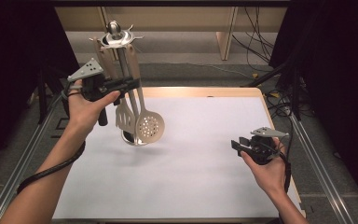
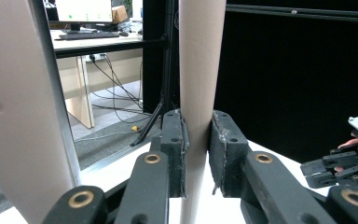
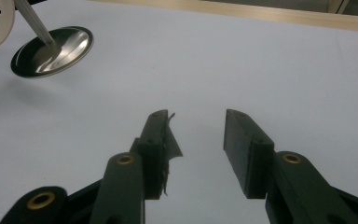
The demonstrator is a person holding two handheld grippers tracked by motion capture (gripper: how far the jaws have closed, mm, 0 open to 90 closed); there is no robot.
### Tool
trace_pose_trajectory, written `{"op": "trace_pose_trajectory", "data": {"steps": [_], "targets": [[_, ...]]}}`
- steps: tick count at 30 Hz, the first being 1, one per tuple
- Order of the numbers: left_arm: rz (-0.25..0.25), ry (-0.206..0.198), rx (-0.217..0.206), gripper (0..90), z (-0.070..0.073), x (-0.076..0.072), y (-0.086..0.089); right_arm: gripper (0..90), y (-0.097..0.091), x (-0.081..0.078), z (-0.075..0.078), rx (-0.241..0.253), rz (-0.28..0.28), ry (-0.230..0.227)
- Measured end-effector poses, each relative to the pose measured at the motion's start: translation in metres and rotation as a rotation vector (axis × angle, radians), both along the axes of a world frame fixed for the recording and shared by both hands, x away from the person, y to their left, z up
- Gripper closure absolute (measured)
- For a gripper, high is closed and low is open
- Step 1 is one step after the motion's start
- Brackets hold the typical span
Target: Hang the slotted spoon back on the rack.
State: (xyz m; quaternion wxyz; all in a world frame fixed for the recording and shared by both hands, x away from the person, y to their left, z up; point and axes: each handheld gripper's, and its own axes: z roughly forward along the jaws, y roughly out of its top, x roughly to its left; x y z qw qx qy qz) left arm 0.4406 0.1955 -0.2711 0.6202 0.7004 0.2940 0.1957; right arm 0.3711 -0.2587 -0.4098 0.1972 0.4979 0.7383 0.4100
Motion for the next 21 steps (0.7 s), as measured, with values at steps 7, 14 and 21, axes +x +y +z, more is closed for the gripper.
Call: {"op": "trace_pose_trajectory", "data": {"steps": [7, 14, 21], "targets": [[0.006, 0.004, 0.000, 76.4, -0.0016, 0.0007, 0.0007, 61.2, 0.0000, 0.0000, 0.0000, 0.000, -0.001, 0.000], [0.008, 0.004, -0.005, 76.4, -0.0018, 0.0014, 0.0017, 61.2, 0.0001, 0.0003, -0.0005, -0.001, 0.002, -0.004], [0.012, 0.005, -0.001, 76.4, -0.0013, 0.0029, 0.0031, 61.2, 0.0003, 0.0002, -0.0005, 0.002, 0.001, -0.005]]}}
